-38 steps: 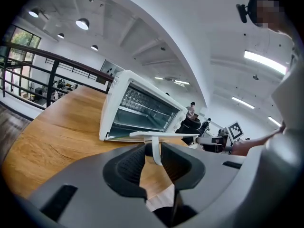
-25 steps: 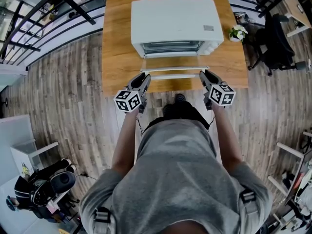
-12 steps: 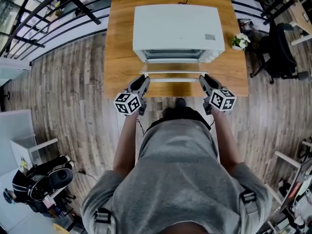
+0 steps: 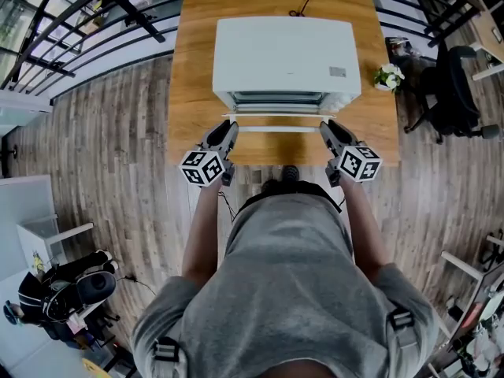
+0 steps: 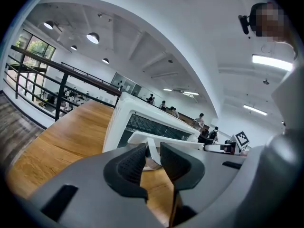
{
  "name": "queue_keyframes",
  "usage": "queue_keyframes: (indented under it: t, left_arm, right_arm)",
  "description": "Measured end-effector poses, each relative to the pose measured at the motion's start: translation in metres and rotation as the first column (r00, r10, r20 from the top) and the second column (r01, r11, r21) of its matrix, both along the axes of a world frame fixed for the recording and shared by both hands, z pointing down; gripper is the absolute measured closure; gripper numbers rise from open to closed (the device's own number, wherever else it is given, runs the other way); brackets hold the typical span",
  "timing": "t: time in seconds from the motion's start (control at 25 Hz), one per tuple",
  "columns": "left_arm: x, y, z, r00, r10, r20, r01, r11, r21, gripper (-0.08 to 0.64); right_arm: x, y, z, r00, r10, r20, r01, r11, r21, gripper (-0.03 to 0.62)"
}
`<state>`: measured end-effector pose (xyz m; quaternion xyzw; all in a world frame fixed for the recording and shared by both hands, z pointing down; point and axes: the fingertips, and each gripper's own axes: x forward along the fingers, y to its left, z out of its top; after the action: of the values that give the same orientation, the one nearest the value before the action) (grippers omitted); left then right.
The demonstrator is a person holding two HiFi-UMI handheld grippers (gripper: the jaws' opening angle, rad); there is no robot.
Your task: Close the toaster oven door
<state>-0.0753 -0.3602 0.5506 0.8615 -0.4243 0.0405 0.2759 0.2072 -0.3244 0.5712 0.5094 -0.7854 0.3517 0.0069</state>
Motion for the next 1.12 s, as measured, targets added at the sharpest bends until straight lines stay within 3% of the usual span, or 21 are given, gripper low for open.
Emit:
queue_keyframes:
  t: [0.28, 0.72, 1.12]
  left_arm:
    - [0.003, -0.009, -0.008, 0.999, -0.027, 0.023, 0.026, 0.999, 0.033, 0.451]
    - [0.004, -0.026, -0.013, 0.996, -0.092, 0.001, 0.092, 0.994, 0.061, 0.454]
    - [0.005, -0.041, -0.018, 0.991, -0.131, -0.027, 0.133, 0.988, 0.078, 0.456]
  right_arm:
    - [0.003, -0.011, -0.008, 1.0, -0.015, 0.015, 0.015, 0.999, 0.036, 0.469]
    - [0.004, -0.03, -0.013, 0.998, -0.065, -0.022, 0.067, 0.996, 0.06, 0.465]
    - [0.008, -0.046, -0.017, 0.997, -0.07, 0.02, 0.069, 0.996, 0.064, 0.46]
